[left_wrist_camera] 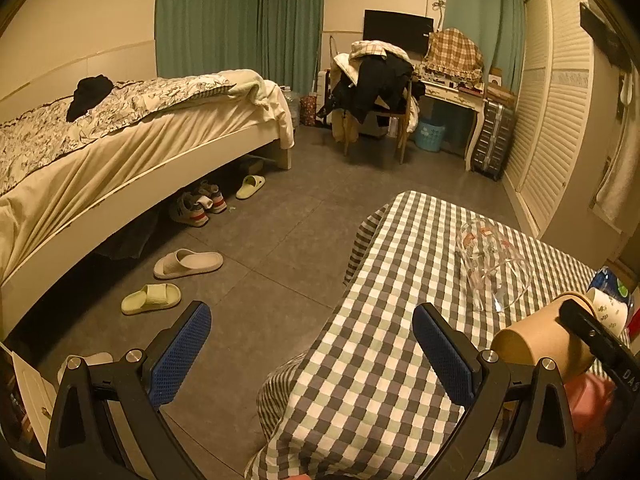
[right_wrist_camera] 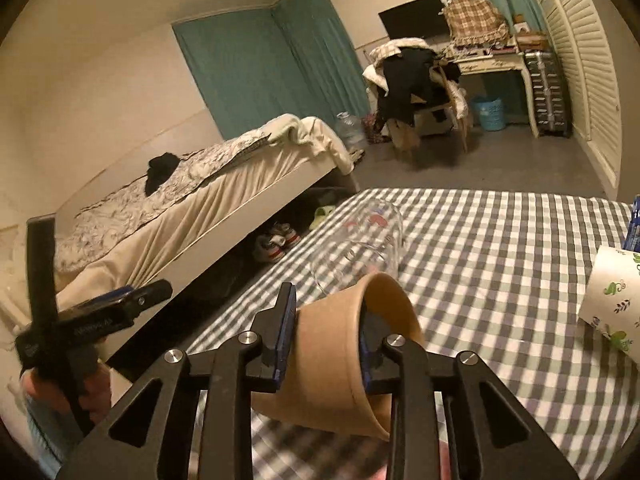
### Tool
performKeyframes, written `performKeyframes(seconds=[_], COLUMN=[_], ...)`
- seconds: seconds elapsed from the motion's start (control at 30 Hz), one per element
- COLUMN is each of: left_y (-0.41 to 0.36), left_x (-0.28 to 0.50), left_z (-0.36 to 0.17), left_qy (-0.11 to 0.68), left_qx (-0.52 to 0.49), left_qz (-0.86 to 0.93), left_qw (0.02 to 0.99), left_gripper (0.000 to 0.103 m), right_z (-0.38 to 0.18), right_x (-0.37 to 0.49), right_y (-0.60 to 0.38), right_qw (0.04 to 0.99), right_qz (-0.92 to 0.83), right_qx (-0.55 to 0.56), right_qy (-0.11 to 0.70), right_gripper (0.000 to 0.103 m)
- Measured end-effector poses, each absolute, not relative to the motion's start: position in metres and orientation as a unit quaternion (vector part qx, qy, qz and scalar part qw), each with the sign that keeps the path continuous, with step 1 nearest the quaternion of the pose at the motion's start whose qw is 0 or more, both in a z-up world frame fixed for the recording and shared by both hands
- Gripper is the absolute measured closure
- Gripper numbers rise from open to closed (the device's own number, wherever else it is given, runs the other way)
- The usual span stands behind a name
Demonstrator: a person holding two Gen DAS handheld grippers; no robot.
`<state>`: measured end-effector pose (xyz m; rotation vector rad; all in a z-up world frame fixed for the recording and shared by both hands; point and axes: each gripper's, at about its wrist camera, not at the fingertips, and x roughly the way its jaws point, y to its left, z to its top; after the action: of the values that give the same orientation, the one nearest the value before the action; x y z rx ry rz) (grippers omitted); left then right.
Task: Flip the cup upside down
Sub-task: 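Lower the tan cup onto its side beside the glass and open the right gripper, then grasp the tan cup's body with the left gripper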
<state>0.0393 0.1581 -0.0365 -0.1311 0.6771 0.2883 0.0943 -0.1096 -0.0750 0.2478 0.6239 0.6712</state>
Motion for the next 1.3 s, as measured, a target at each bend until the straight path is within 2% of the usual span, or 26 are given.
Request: performKeyframes(seconds=[0.07,0.1,0.13,0.17,0.43,0.8,1.07,1.3], left_y=[0.153,0.151,0.147,0.144,0.111,0.059,0.064,0.068], left_x=[0.041,0.042,0.043,0.044,0.051,0.046,0.037,0.03], left_z=[-0.038,-0.038,-0.039,-0.04,-0.046,-0.058,-0.07,-0.057], left_qy=[0.333,0.334,0.335,0.336,0.337,0.341,0.371,0.349], left_qx=[-0.055,-0.052,-0.048,-0.043,-0.022,-0.006,0.004,0.009], left_qz=[0.139,0.139,0.138,0.137,0.102,-0.004,-0.062,-0.109], left_qw=[0.931,0.931,0.931,0.931,0.936,0.94,0.926,0.931], left_gripper=[0.0,0.0,0.0,0.0,0.0,0.0,0.0,0.0], right_z=[-0.075,-0.076,-0.074,-0.074,-0.059,-0.034,-0.028,-0.023], right_x=[0.096,0.097,0.097,0.097,0.089,0.057,0.044,0.043], right_y=[-0.118,-0.12,-0.123,-0.127,-0.154,-0.181,-0.197,-0.2], right_qw=[0.89,0.892,0.897,0.9,0.929,0.954,0.953,0.952], right_qz=[0.324,0.32,0.305,0.298,0.226,0.185,0.197,0.203], right_qx=[0.107,0.096,0.08,0.074,0.014,0.032,0.044,0.052], right_qy=[0.302,0.306,0.31,0.31,0.291,0.235,0.226,0.222], right_gripper=[0.071,0.051,0.026,0.018,0.016,0.014,0.014,0.014])
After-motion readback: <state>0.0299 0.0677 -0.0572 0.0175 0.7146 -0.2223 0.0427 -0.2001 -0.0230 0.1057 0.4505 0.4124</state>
